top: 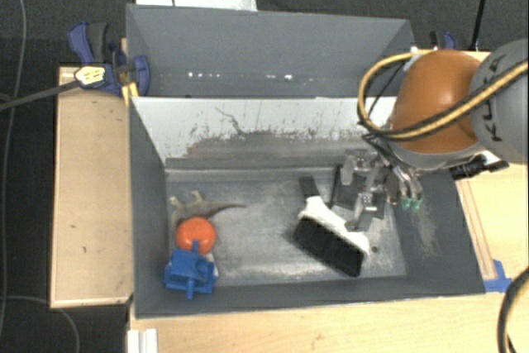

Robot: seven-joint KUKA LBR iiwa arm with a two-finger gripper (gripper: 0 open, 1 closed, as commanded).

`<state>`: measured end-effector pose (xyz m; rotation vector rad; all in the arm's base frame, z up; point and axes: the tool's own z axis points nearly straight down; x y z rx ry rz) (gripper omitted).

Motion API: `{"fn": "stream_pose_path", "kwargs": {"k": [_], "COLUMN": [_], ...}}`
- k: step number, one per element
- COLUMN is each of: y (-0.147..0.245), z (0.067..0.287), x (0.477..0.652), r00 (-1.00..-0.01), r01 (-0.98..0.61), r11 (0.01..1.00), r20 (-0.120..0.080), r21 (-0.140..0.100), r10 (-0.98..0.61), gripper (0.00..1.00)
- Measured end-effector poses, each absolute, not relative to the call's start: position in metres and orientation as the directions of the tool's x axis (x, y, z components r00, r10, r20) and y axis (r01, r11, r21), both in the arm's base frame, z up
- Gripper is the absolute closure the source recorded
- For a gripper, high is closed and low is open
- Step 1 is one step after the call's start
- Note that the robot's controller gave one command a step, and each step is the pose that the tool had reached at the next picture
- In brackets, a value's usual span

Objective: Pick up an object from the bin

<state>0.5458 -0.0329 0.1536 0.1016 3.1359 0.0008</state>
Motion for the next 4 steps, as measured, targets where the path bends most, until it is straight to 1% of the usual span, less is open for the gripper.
{"fn": "stream_pose_path", "kwargs": {"k": [1, 2, 3, 4], "y": [-0.026, -0.025, -0.016, -0.026], "z": [0.129, 0.122, 0.084, 0.071], "x": [0.527, 0.522, 0.515, 0.509], "r00": [-0.920, -0.927, -0.865, -0.851], "r01": [0.391, 0.375, 0.502, 0.525], "r11": [0.920, 0.927, 0.865, 0.851], "r20": [-0.003, -0.003, -0.004, 0.002], "r21": [0.002, 0.001, 0.003, 0.002], "r10": [0.391, 0.375, 0.502, 0.525], "gripper": [0.00, 0.00, 0.00, 1.00]}}
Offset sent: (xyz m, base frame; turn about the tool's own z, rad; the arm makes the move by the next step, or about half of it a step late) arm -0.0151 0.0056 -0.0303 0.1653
